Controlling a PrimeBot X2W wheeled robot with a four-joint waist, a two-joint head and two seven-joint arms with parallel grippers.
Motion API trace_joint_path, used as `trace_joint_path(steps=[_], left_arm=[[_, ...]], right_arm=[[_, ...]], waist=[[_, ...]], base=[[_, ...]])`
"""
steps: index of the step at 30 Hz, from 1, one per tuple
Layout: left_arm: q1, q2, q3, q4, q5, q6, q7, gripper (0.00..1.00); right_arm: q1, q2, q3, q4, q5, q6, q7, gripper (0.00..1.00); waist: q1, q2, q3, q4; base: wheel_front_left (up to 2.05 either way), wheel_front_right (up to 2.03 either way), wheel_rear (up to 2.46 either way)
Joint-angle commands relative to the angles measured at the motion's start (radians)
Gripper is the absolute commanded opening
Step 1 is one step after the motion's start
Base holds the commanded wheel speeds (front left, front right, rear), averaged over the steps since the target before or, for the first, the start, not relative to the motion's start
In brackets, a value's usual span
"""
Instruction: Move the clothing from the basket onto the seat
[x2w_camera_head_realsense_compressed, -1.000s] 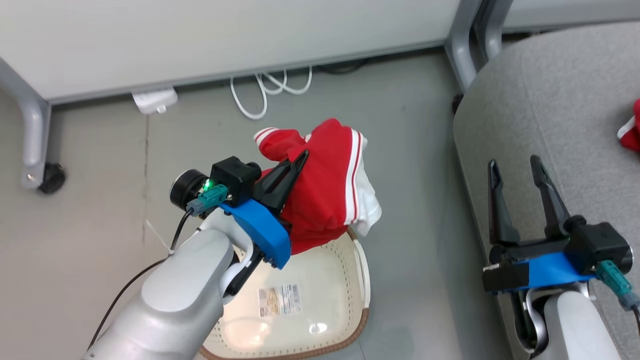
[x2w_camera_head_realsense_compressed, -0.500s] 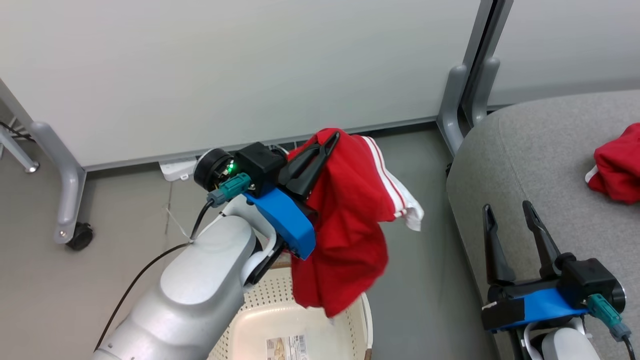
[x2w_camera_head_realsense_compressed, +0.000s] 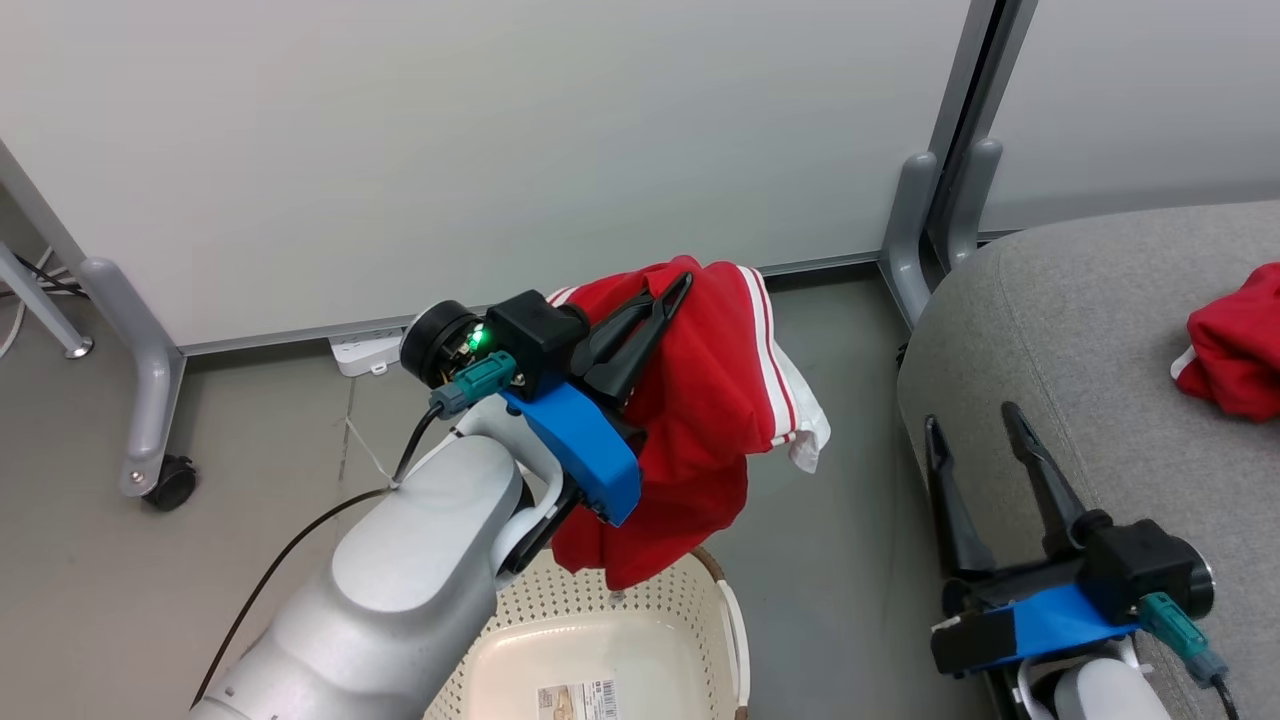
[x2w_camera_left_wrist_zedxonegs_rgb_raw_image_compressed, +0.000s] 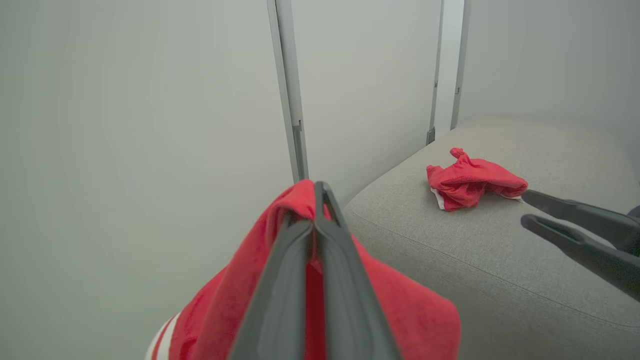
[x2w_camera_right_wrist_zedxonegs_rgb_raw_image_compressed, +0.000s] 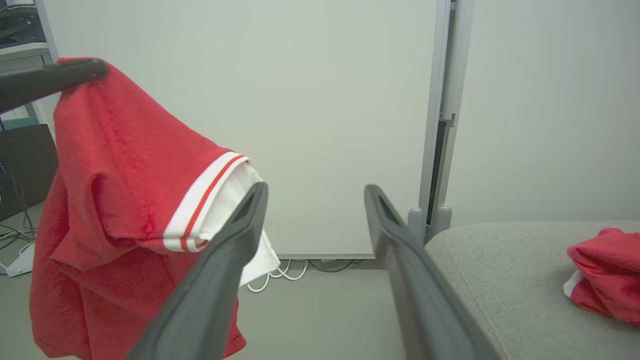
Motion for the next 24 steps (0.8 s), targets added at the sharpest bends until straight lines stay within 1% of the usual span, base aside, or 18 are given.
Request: trace_joint_path(steps=[1,9,15,20,24], left_arm=[[-0.003,0.006,0.001,0.001,-0.003,0.003,-0.005,0.00],[-0.019,0.006,0.002,0.002,0.006,0.007,-0.005,0.00],[-0.033,-0.001,-0.001,0.001,0.010,0.006,-0.005,0.00],[-0.043,-0.010,-0.004,-0.006,0.017,0.004,-0.005,0.00],[-0.052,-0.018,-0.009,-0.012,0.019,0.003,-0.005,0.00]], right_arm=[[-0.012,-0.005,0.027,-0.007,0.001,-0.001,-0.001,1.00],[-0.082,-0.018,0.198,0.009,0.008,-0.001,-0.001,1.00],[-0.153,-0.017,0.317,0.053,0.013,-0.001,-0.001,1.00],[-0.241,-0.009,0.378,0.130,0.001,-0.001,-0.001,1.00],[-0.318,0.000,0.401,0.237,-0.030,-0.001,-0.001,1.00]], waist=[[0.0000,0.0000,0.005,0.000],[0.0000,0.0000,0.035,0.005],[0.0000,0.0000,0.053,0.014],[0.0000,0.0000,0.069,0.025],[0.0000,0.0000,0.081,0.037]], base=[[0.00,0.00,0.00],[0.00,0.00,0.00],[0.00,0.00,0.00],[0.00,0.00,0.00],[0.00,0.00,0.00]])
